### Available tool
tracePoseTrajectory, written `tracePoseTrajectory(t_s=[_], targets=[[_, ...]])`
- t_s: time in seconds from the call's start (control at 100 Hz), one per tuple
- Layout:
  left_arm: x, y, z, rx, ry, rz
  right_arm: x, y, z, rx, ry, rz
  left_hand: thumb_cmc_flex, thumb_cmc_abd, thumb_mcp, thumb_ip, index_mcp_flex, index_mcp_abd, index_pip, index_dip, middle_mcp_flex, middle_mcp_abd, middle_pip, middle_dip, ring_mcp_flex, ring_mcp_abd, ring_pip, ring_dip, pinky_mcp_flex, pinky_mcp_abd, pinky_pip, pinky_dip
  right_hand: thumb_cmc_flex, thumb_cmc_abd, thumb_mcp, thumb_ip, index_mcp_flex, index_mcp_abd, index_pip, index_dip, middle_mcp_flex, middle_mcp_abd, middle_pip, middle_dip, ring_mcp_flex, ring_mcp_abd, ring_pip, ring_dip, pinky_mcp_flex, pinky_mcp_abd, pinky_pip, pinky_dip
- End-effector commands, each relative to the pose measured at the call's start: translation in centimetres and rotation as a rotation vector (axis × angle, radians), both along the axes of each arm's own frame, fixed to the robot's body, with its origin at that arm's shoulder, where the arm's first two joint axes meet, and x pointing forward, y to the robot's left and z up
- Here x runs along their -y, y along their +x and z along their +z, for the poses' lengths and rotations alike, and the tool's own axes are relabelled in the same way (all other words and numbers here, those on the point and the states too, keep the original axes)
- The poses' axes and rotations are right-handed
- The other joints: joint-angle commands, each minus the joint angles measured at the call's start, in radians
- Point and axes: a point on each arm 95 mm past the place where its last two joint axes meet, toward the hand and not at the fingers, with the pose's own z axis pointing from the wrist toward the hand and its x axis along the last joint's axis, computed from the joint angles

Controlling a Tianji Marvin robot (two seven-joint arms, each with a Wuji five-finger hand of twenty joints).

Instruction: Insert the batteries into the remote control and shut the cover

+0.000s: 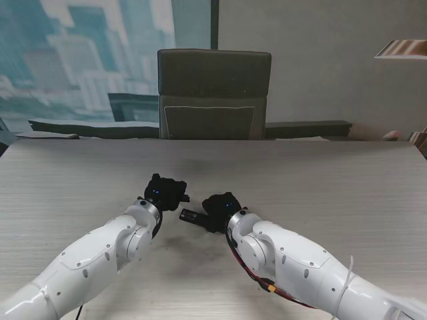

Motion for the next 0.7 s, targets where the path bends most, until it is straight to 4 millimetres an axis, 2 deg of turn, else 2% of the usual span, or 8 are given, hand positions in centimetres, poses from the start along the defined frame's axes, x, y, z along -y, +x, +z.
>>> tracePoseTrajectory(t_s=[0.0, 0.14, 0.42, 0.69], targets=[[1.4, 0.4, 0.1, -0.008, 0.007, -0.023, 0.5, -1.8, -3.1, -0.092, -0.047, 0.013, 0.044, 0.014, 0.021, -0.013, -0.022, -0.025, 0.013, 0.015, -0.006, -0.009, 0.006, 0.016, -0.016, -0.007, -0.002, 0.013, -0.014, -0.011, -0.002, 0.0, 0.094, 0.026, 0.105, 0.041, 0.118, -0.248, -0.007, -0.021, -0.004, -0.028, 0.017, -0.01, -0.013, -0.011, -0.001, -0.003, -0.009, 0.022, 0.004, -0.006], [2.4, 1.2, -0.6, -0.021, -0.011, -0.038, 0.5, -1.8, -3.1, -0.094, -0.049, 0.017, 0.046, 0.018, 0.019, -0.015, -0.03, -0.027, 0.013, 0.018, -0.014, -0.014, 0.01, 0.017, -0.022, -0.007, 0.0, 0.017, -0.018, -0.01, -0.003, -0.001, 0.093, 0.03, 0.106, 0.04, 0.117, -0.251, -0.005, -0.022, -0.005, -0.029, 0.018, -0.013, -0.016, -0.01, -0.003, -0.003, -0.009, 0.022, 0.006, -0.005], [3.4, 1.4, -0.7, -0.041, -0.009, -0.104, 0.5, -1.7, -3.1, -0.096, -0.054, 0.022, 0.053, 0.031, 0.01, -0.018, -0.04, -0.03, 0.004, 0.015, -0.029, -0.017, 0.001, 0.009, -0.039, -0.013, -0.015, 0.014, -0.03, -0.014, -0.018, -0.008, 0.093, 0.031, 0.105, 0.04, 0.116, -0.251, -0.003, -0.024, -0.005, -0.027, 0.02, -0.015, -0.013, -0.011, -0.001, -0.002, -0.008, 0.022, 0.009, -0.004], [3.4, 1.0, -1.2, -0.082, 0.029, -0.146, 0.3, -1.7, -3.2, -0.099, -0.05, 0.022, 0.066, 0.034, 0.005, -0.019, -0.042, -0.032, -0.012, 0.009, -0.035, -0.02, -0.008, 0.009, -0.043, -0.018, -0.027, 0.011, -0.034, -0.018, -0.03, -0.015, 0.093, 0.035, 0.103, 0.041, 0.117, -0.252, -0.002, -0.025, -0.005, -0.028, 0.021, -0.017, -0.016, -0.011, -0.002, -0.001, -0.009, 0.02, 0.01, -0.004]])
